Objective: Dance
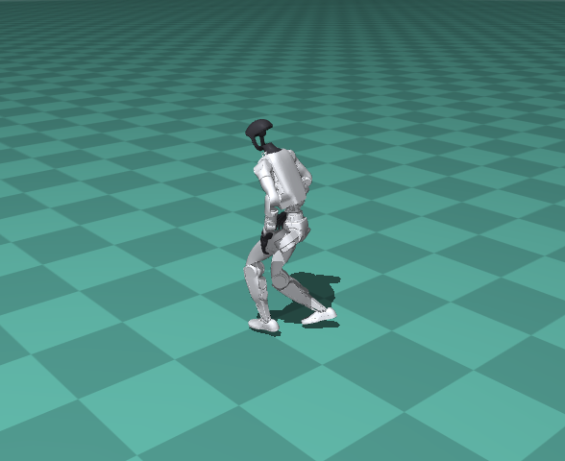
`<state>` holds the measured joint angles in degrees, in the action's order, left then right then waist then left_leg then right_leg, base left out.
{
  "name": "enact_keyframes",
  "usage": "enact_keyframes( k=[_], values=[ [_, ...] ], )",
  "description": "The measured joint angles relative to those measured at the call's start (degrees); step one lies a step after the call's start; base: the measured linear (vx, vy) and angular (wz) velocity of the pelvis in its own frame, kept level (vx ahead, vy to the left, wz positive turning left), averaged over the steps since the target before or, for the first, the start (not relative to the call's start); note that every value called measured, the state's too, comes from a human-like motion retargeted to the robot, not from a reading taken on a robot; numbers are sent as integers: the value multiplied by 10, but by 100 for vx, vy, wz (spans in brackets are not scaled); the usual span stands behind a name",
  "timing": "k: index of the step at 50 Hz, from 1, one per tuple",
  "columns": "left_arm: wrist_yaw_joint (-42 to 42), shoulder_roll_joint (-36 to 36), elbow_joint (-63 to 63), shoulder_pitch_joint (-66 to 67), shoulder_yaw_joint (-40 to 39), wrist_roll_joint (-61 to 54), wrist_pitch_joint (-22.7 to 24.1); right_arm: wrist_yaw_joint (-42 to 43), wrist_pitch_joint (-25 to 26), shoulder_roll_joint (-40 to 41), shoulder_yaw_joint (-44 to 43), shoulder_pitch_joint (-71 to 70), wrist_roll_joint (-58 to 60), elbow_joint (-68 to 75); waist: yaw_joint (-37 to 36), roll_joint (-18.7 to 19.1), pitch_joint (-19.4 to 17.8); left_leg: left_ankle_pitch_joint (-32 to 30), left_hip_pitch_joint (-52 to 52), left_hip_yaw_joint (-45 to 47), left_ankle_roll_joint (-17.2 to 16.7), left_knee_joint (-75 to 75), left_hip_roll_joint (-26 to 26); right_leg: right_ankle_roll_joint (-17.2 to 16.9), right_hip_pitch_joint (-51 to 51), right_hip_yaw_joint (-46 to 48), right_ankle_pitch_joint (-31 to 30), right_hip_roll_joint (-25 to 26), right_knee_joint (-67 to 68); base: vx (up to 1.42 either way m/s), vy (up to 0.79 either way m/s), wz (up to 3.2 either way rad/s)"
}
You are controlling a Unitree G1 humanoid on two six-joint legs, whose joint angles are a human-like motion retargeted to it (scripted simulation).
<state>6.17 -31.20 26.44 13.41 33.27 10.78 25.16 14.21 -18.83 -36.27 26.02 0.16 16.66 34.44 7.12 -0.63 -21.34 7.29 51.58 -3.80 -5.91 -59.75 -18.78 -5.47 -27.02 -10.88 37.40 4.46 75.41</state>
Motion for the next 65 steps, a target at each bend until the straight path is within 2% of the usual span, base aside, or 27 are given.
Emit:
enact_keyframes(
  k=[3,6,8,10,12,13,15,17,19,25,30,37,42,50,55,58,60,63,65],
  values=[
    [10,29,50,-16,-12,-4,-10,-19,-1,9,15,5,5,3,8,4,15,46,-39,0,6,-3,28,4,-54,26,-35,-24,13,47,-14,-22],
    [25,50,88,-29,-30,-10,-15,-31,-9,5,17,15,8,-12,15,24,30,68,-68,0,10,-15,71,11,-108,36,-48,-23,-58,44,-10,-12],
    [36,57,106,-35,-40,-8,-15,-34,-16,-4,12,26,4,-32,15,39,39,107,-81,2,29,-36,100,16,-130,37,-51,-15,-107,40,-8,-17],
    [50,59,114,-33,-50,-1,-16,-27,-22,-10,9,38,9,-49,16,44,49,162,-84,10,58,-88,115,29,-149,39,-28,-19,-88,34,-8,6],
    [76,55,119,-34,-65,19,-17,-8,-20,-27,7,43,34,-69,10,49,52,252,-91,15,94,-151,123,57,-153,45,33,-27,-25,34,-8,3],
    [92,54,122,-37,-72,32,-19,5,-17,-36,6,41,52,-77,7,51,47,298,-96,20,112,-182,127,70,-151,48,69,-31,10,34,-8,1],
    [125,54,131,-45,-83,57,-25,35,-6,-41,3,34,86,-83,-4,55,31,348,-109,33,126,-230,136,89,-142,55,119,-36,61,32,-8,-1],
    [149,60,149,-61,-82,68,-29,62,3,-24,1,18,97,-69,-20,58,8,348,-138,39,118,-224,142,97,-117,62,120,-42,62,30,-9,6],
    [148,60,160,-66,-74,65,-30,70,6,-3,0,11,80,-50,-29,53,11,322,-154,50,108,-183,143,91,-99,76,98,-66,30,29,-9,35],
    [82,52,180,-55,-52,45,-28,28,2,43,-4,8,9,-2,-39,25,77,272,-171,108,92,-7,159,46,-75,137,8,-134,-116,23,-6,49],
    [57,44,185,-47,-50,46,-31,-7,3,46,1,6,-5,5,-39,-1,114,265,-190,143,89,88,166,29,-55,176,10,-163,-184,14,1,44],
    [33,58,240,-50,-67,54,-53,-41,12,43,-1,4,-13,-20,-36,-26,132,278,-197,151,78,112,176,19,-42,217,18,-182,-201,5,5,26],
    [-4,50,294,-67,-89,51,-72,-63,24,35,-30,8,-24,-52,-20,-40,144,268,-218,144,73,160,163,11,-31,233,6,-193,-211,2,6,29],
    [-41,30,324,-51,-126,45,-86,-61,53,34,-92,47,-24,-3,23,-61,135,245,-243,115,75,188,113,-26,-58,180,-53,-234,-131,-4,8,56],
    [-73,23,341,-30,-157,36,-95,-75,72,49,-132,72,-32,102,36,-66,134,211,-293,90,77,278,79,-35,-68,131,-51,-255,-124,-3,7,50],
    [-87,30,357,-10,-173,30,-100,-87,87,64,-152,98,-40,150,42,-72,124,217,-287,86,79,246,63,-40,-71,104,-48,-271,-100,-5,4,38],
    [-105,31,366,1,-185,23,-103,-101,89,72,-163,103,-46,189,38,-71,122,201,-322,78,80,298,58,-42,-63,94,-50,-269,-107,0,0,0],
    [-116,43,380,19,-194,20,-108,-111,96,87,-173,123,-53,215,45,-83,110,211,-310,83,82,252,40,-46,-65,73,-45,-287,-79,-6,0,16],
    [-130,43,388,21,-202,17,-110,-123,96,92,-178,121,-58,231,40,-75,109,202,-337,76,81,296,47,-43,-56,73,-44,-275,-92,0,0,0]
  ],
)
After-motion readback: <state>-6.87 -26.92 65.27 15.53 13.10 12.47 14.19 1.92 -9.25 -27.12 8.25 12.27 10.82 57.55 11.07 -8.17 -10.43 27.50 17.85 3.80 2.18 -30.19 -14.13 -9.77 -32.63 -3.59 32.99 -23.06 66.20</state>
